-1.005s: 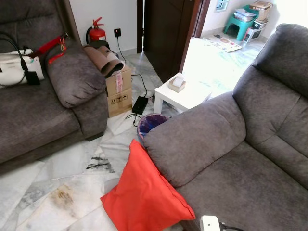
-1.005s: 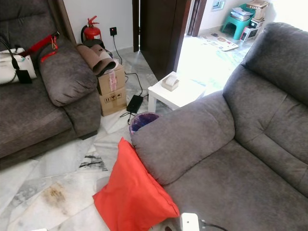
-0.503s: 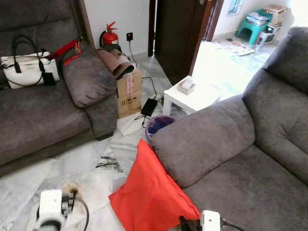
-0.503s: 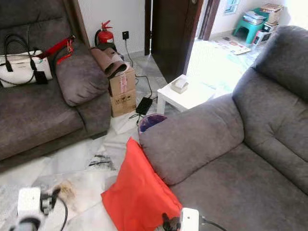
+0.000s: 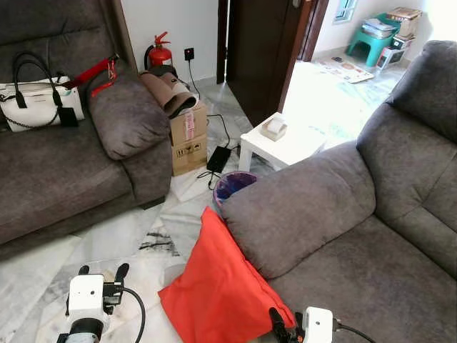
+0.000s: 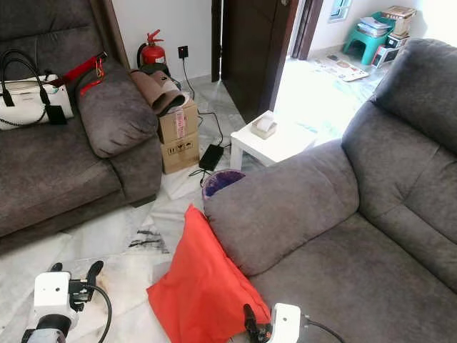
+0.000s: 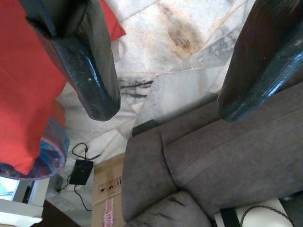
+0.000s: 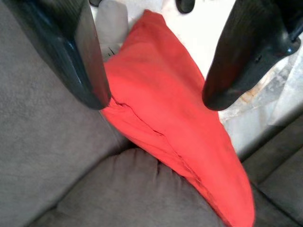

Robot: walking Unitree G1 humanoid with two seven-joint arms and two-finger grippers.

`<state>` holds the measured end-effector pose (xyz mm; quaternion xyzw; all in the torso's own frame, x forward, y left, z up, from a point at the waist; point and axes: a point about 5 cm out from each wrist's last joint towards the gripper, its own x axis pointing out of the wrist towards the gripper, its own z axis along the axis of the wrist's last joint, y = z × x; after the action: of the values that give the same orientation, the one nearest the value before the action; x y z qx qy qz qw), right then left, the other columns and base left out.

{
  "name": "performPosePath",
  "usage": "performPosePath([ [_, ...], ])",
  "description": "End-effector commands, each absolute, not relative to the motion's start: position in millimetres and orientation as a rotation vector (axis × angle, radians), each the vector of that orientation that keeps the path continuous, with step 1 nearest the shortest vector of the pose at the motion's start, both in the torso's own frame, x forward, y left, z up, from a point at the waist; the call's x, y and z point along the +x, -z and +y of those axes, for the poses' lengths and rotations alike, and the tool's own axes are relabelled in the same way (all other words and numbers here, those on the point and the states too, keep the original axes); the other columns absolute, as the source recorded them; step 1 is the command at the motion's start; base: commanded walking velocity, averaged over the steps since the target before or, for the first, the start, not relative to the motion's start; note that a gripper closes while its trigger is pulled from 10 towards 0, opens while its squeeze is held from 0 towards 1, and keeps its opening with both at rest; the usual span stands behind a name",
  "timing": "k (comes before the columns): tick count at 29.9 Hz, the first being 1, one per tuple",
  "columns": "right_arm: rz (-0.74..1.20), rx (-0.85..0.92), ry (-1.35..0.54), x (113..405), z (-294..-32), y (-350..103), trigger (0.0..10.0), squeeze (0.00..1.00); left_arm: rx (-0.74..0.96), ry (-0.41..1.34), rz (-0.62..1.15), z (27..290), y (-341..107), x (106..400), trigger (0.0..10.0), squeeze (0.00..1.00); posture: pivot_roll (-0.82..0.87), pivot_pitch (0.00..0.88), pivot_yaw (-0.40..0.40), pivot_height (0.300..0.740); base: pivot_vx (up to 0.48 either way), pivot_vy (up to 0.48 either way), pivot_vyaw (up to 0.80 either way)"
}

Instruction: Move the pillow to the sofa from floor

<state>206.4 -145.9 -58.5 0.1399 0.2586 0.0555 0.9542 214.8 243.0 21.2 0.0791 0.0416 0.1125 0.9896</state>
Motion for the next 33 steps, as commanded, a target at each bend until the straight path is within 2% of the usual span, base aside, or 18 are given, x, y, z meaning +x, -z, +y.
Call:
performPosePath([
  [1, 0.287, 0.241, -0.139, 273, -156, 6, 10.0, 0.00, 0.145, -0.239, 0.104, 242, -18, 208, 10.0, 0.00, 0.17, 0.104, -0.052, 0.740, 0.000, 0.000, 0.00],
  [6, 0.166, 0.264, -0.140, 296, -154, -21, 10.0, 0.00, 0.134, -0.215, 0.097, 234, -26, 204, 10.0, 0.00, 0.17, 0.102, -0.049, 0.740, 0.000, 0.000, 0.00],
  [12, 0.075, 0.301, -0.152, 311, -150, -41, 10.0, 0.00, 0.152, -0.183, 0.078, 232, -34, 209, 10.0, 0.00, 0.15, 0.102, -0.057, 0.740, 0.000, 0.000, 0.00],
  [18, 0.108, 0.282, -0.178, 302, -150, -33, 10.0, 0.00, 0.211, -0.129, 0.060, 233, -44, 214, 10.0, 0.00, 0.15, 0.103, -0.049, 0.740, 0.000, 0.000, 0.00],
  [25, 0.142, 0.283, -0.157, 295, -151, -25, 10.0, 0.00, 0.250, -0.186, -0.046, 240, -72, 227, 10.0, 0.00, 0.16, 0.121, -0.051, 0.740, 0.000, 0.000, 0.00],
  [33, 0.137, 0.284, -0.163, 294, -147, -26, 10.0, 0.00, 0.213, -0.191, -0.010, 232, -64, 229, 10.0, 0.00, 0.15, 0.125, -0.037, 0.740, 0.000, 0.000, 0.00],
])
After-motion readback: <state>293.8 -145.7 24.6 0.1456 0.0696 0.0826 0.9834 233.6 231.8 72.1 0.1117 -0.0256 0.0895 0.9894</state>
